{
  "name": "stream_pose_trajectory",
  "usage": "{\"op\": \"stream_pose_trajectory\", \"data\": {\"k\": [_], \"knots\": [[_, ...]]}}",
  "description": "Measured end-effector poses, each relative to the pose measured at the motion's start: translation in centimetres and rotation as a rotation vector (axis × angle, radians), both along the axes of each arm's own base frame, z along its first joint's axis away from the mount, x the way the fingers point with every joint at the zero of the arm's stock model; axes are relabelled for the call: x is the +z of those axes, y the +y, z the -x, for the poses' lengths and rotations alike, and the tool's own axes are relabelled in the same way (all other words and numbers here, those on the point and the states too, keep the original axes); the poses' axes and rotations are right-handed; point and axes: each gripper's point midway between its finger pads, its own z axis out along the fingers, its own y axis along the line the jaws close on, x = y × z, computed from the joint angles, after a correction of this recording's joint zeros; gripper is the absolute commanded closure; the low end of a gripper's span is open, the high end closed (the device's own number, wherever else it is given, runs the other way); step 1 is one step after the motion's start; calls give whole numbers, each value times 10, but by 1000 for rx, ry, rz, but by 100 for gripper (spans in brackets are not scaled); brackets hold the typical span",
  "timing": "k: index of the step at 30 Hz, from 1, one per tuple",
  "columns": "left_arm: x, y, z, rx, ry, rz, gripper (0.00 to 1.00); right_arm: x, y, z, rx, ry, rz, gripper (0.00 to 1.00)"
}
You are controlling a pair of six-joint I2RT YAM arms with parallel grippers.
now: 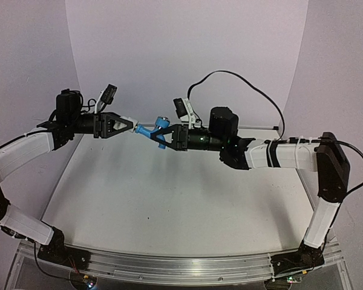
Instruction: Install the water faucets
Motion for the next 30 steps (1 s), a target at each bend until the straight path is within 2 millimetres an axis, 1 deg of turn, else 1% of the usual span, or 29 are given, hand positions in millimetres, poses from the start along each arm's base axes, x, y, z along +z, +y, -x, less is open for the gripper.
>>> {"op": "stream_pose_trajectory", "data": {"k": [1,2,4,7,8,9,12,13,14,15,16,18,21,22,23,24,25,27,30], "knots": [[0,0,0,0,-1,0,100,1,-1,0,21,69,-19,100],[-1,-1,-1,6,-5,-2,100,-1,-2,-3,65,198,-56,99],[-3,-1,-4,19,-9,-7,100,-4,-2,-8,119,355,-113,98],[-6,-1,-10,48,-7,-17,100,-13,0,-14,201,564,-201,91],[-8,0,-11,55,-5,-19,100,-15,0,-16,215,598,-216,85],[-11,0,-14,75,6,-26,100,-19,1,-19,239,666,-242,81],[-17,0,-19,103,51,-38,100,-25,0,-22,265,753,-269,57],[-18,-1,-19,110,62,-40,100,-26,0,-25,259,793,-279,50],[-18,-2,-22,124,54,-42,100,-29,-3,-32,230,840,-294,47],[-18,-2,-24,139,44,-44,100,-31,-5,-37,216,870,-302,38],[-18,0,-33,191,29,-51,100,-36,-12,-46,185,896,-317,35],[-20,6,-45,255,35,-60,100,-49,-23,-57,134,931,-328,31],[-21,12,-58,337,60,-63,100,-77,-41,-66,50,954,-309,25],[-21,13,-60,346,63,-63,100,-81,-43,-66,42,955,-304,24],[-22,15,-64,377,86,-62,100,-91,-52,-66,10,945,-288,23],[-24,17,-70,409,114,-60,100,-97,-58,-65,-13,928,-271,22],[-26,18,-74,434,146,-56,100,-101,-63,-63,-32,908,-250,21],[-29,21,-80,464,192,-51,100,-102,-67,-61,-55,865,-220,19],[-34,27,-93,524,302,-31,100,-96,-74,-57,-114,725,-124,18]]}}
